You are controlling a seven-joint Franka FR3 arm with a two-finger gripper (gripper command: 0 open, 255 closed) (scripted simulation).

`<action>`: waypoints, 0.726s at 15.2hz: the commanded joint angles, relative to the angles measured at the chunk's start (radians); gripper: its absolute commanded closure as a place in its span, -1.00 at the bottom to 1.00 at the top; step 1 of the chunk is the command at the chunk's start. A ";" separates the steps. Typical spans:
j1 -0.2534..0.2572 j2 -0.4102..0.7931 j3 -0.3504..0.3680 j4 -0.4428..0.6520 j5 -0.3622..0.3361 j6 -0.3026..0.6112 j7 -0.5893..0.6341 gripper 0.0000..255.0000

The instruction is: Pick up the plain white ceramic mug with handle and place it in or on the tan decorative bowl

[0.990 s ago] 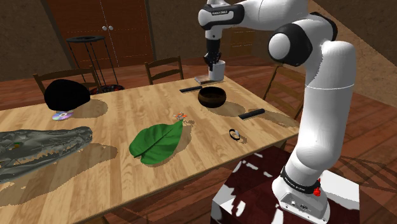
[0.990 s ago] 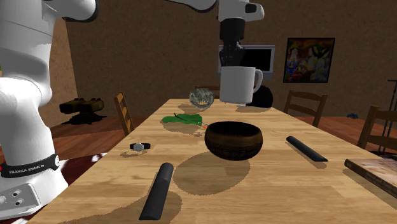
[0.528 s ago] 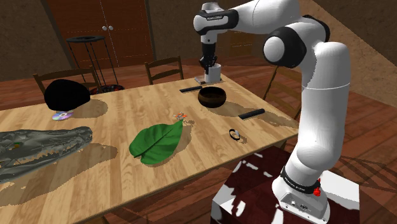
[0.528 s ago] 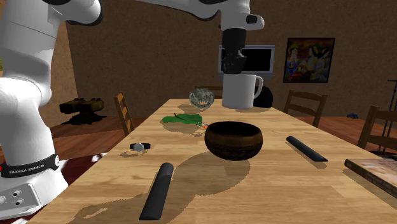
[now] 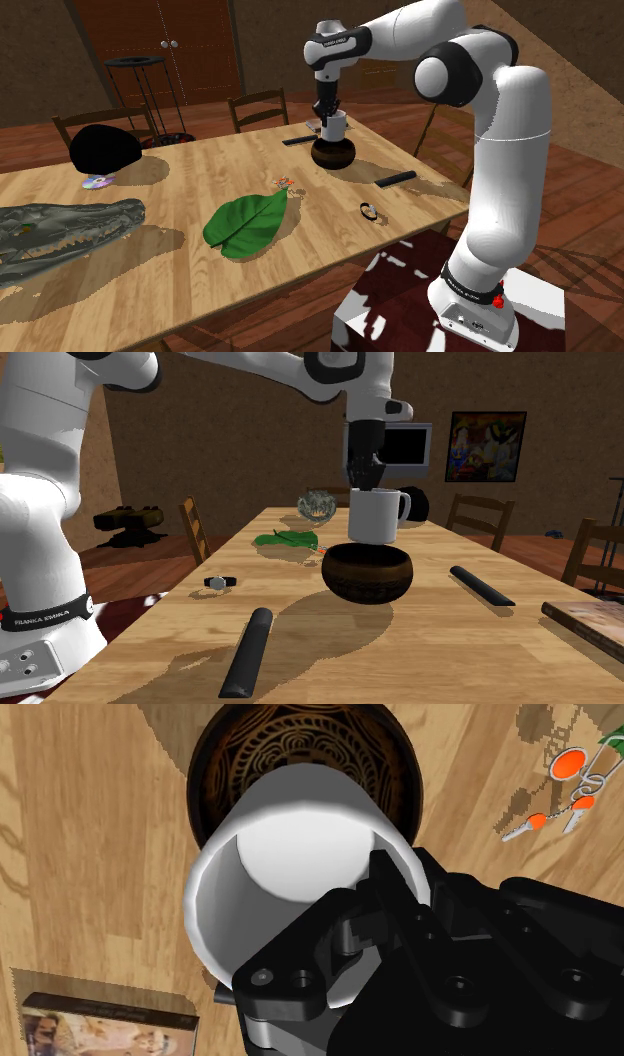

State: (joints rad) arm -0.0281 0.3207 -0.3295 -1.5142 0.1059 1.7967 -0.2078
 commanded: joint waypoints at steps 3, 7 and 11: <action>0.000 0.006 0.001 -0.046 0.003 0.053 -0.004 1.00; 0.001 0.010 0.002 -0.065 0.005 0.074 -0.006 1.00; 0.001 0.010 0.002 -0.064 0.005 0.074 -0.006 1.00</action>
State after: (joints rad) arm -0.0274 0.3307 -0.3277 -1.5787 0.1107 1.8707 -0.2135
